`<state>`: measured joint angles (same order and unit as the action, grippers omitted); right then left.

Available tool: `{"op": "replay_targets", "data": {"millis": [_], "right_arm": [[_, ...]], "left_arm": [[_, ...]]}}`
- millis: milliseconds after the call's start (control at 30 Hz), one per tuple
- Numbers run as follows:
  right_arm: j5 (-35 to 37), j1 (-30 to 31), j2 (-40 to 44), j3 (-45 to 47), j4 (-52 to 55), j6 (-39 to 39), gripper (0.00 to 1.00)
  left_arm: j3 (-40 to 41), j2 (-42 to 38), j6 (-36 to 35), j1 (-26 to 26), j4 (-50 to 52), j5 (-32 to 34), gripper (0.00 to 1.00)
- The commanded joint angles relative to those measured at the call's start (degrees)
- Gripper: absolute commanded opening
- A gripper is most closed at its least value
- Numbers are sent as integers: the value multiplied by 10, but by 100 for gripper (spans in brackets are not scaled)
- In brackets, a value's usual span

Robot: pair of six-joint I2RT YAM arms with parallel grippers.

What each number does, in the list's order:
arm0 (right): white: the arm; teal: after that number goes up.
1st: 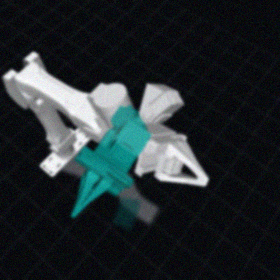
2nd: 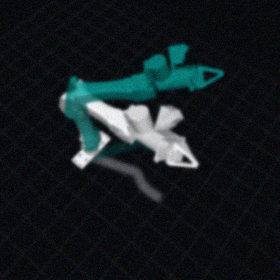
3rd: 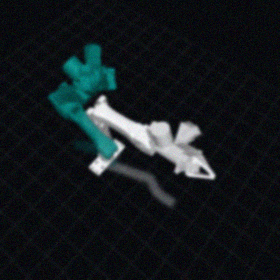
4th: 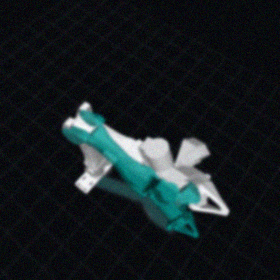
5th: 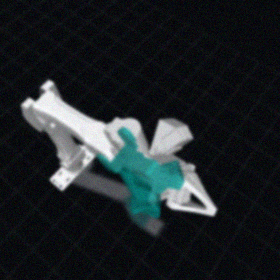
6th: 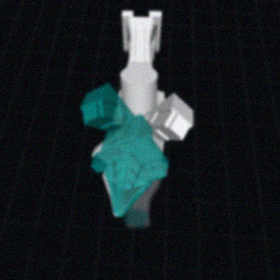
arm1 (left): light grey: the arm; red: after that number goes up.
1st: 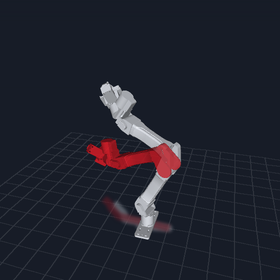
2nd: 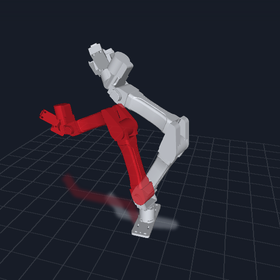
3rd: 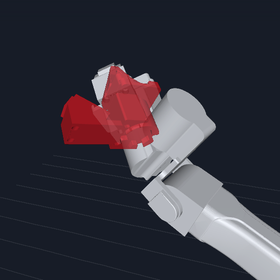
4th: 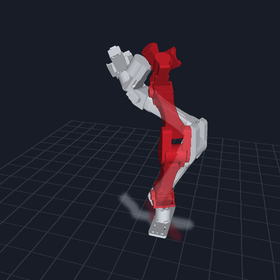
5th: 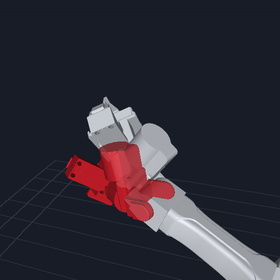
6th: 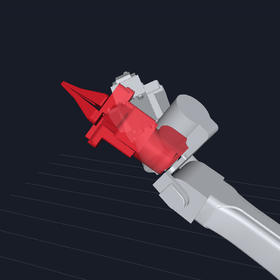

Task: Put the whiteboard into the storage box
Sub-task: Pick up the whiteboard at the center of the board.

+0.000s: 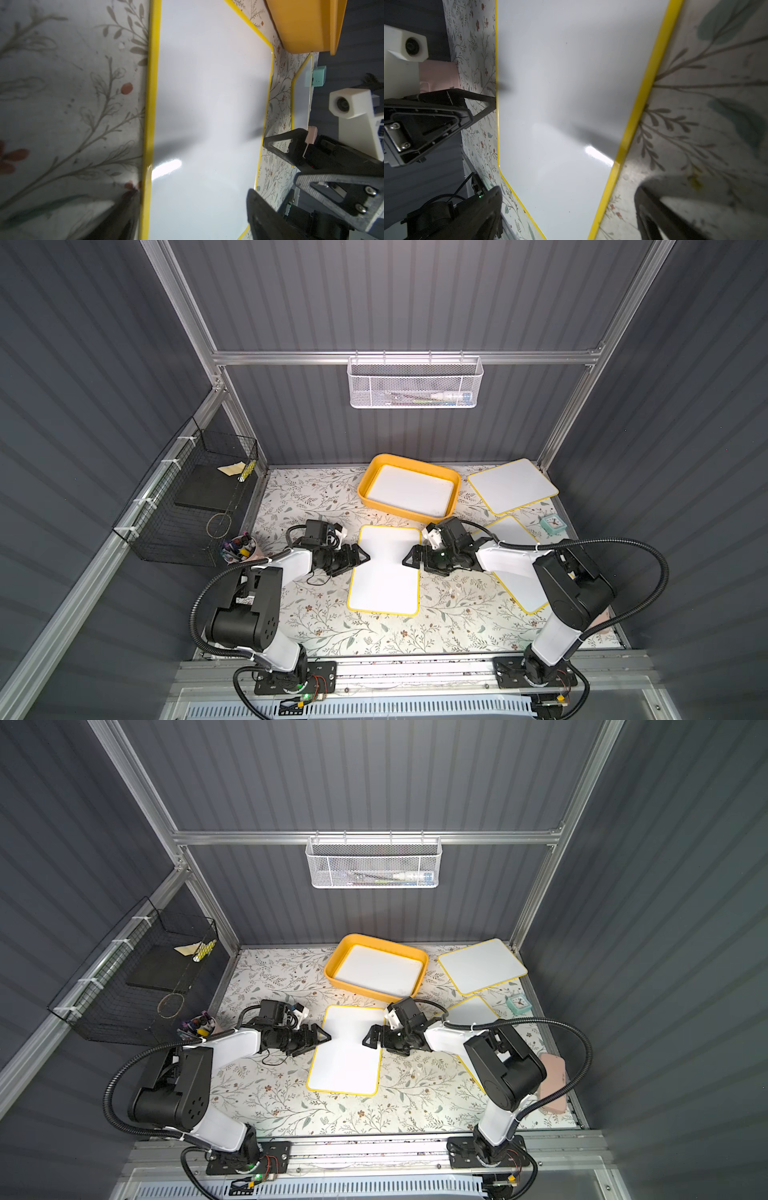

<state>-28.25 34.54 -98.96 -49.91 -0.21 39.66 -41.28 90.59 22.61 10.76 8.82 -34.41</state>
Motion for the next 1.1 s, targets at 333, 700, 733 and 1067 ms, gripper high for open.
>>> {"op": "replay_targets", "data": {"millis": [333, 700, 733, 1067], "right_arm": [[-22, 5, -33, -2, 9, 7, 99], [-28, 8, -45, -3, 0, 9, 99], [-27, 8, -48, -4, 1, 9, 99], [-21, 10, -50, -10, 11, 2, 99]], "left_arm": [[33, 73, -11, 0, 43, -28, 81], [48, 99, 34, 0, -39, -132, 81], [46, 99, 37, 1, -41, -140, 81], [40, 82, 43, 0, -41, -162, 81]]}}
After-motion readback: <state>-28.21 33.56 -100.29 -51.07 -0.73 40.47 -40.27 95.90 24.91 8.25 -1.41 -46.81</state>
